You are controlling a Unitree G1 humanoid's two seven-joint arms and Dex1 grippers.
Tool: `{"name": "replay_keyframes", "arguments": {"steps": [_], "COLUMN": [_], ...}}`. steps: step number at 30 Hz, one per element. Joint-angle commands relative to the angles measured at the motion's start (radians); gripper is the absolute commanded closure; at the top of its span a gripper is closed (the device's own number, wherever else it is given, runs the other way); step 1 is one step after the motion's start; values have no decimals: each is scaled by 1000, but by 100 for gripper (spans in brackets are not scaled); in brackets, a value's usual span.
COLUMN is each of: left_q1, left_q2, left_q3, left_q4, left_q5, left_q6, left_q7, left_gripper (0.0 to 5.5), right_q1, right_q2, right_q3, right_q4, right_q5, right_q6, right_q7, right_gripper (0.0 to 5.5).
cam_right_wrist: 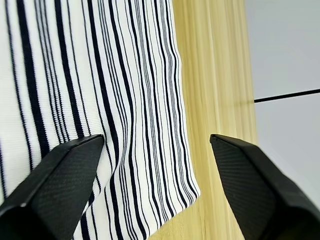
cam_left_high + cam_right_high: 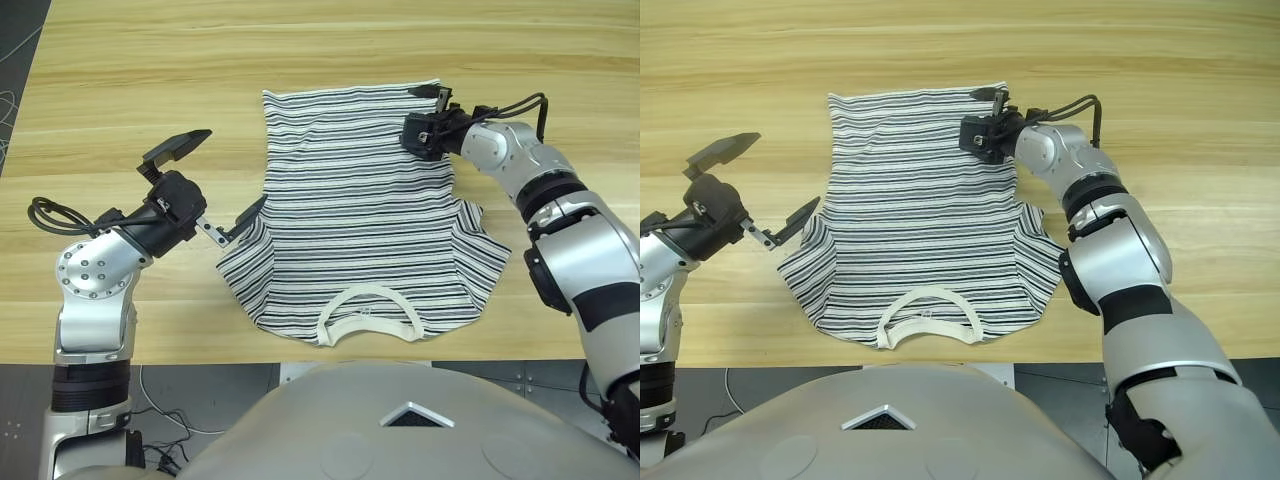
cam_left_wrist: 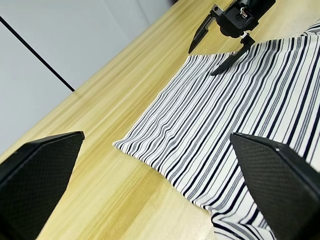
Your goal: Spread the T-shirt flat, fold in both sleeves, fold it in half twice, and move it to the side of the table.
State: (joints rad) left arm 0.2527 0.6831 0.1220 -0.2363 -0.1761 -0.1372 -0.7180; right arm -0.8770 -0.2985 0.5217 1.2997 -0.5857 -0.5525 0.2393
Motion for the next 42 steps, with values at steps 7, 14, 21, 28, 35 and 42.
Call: {"name": "replay_keyframes", "arguments": {"steps": [7,14,21,28,35,42], "left_q1": [2,-1,223,560,552,518], "left_q2": [-9,-35,-331,-566,-581,-570], "left_q3": [-20,15,121,122,35,-1], "left_q4": [49,52,-207,-308,-177,-152], "left_q5": [50,23,-244,-661,-519,-435], "left_q6": [-46,-48,130,253,311,372], "left_q7": [-2,20,306,331,372,412], "left_gripper": [2,2,2,2,26,147], "right_q1": [-43,-35,184,394,420,431], "right_q2": [-15,-32,-142,-227,-209,-196], "right_q3": [-25,-168,-536,-679,-686,-686], "right_q4": [32,-18,-411,-820,-943,-946], "right_q5": [-7,149,635,728,713,695], "right_q6": [40,-93,-199,-38,52,58], "right_q7": [-76,32,174,127,105,100], "right_gripper": [156,156,156,156,156,156]}}
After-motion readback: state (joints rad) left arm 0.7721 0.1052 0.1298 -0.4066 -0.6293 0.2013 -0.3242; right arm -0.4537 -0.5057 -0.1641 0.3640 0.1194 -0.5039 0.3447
